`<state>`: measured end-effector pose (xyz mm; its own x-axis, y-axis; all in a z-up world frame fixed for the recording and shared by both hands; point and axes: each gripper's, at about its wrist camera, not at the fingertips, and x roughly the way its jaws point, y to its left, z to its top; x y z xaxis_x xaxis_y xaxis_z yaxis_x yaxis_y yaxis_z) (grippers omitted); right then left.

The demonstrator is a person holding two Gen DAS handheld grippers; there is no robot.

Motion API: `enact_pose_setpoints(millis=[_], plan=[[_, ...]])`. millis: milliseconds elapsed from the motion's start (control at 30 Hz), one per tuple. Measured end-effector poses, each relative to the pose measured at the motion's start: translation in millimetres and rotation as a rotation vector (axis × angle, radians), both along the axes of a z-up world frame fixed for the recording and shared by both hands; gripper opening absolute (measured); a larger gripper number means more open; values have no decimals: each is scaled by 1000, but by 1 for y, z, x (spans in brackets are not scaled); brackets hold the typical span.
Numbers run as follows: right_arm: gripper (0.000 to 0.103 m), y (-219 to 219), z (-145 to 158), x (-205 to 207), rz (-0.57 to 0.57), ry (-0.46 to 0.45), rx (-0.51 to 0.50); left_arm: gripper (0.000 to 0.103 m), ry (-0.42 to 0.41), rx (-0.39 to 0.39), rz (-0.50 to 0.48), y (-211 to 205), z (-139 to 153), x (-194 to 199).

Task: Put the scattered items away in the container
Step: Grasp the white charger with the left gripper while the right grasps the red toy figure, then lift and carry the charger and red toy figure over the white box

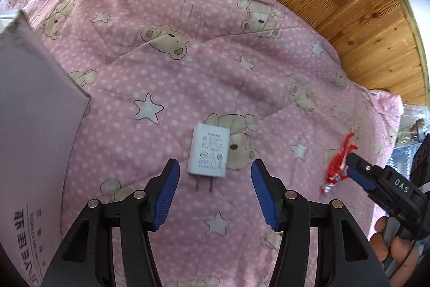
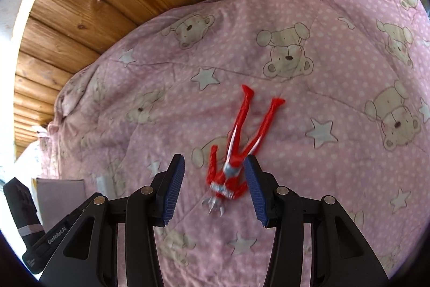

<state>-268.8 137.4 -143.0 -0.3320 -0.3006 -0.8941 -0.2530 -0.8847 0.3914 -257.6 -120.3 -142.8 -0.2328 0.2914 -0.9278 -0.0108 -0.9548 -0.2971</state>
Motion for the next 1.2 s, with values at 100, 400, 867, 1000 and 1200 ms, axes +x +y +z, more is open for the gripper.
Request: enact_pose_setpoints(millis=[100, 400, 867, 1000, 1200], plan=[[52, 3, -5, -5, -11, 2, 20, 57, 4, -18, -14, 6, -9, -5], [43, 3, -17, -10, -7, 10, 83, 57, 77, -70, -52, 18, -17, -8], [40, 8, -4, 14, -16, 40, 55, 33, 75, 12, -88, 12, 5, 7], [40, 5, 7, 24, -3, 52, 40, 33, 79, 17, -106, 17, 13, 20], [40, -1, 19, 47, 14, 45, 18, 33, 79, 30, -121, 20, 31, 45]])
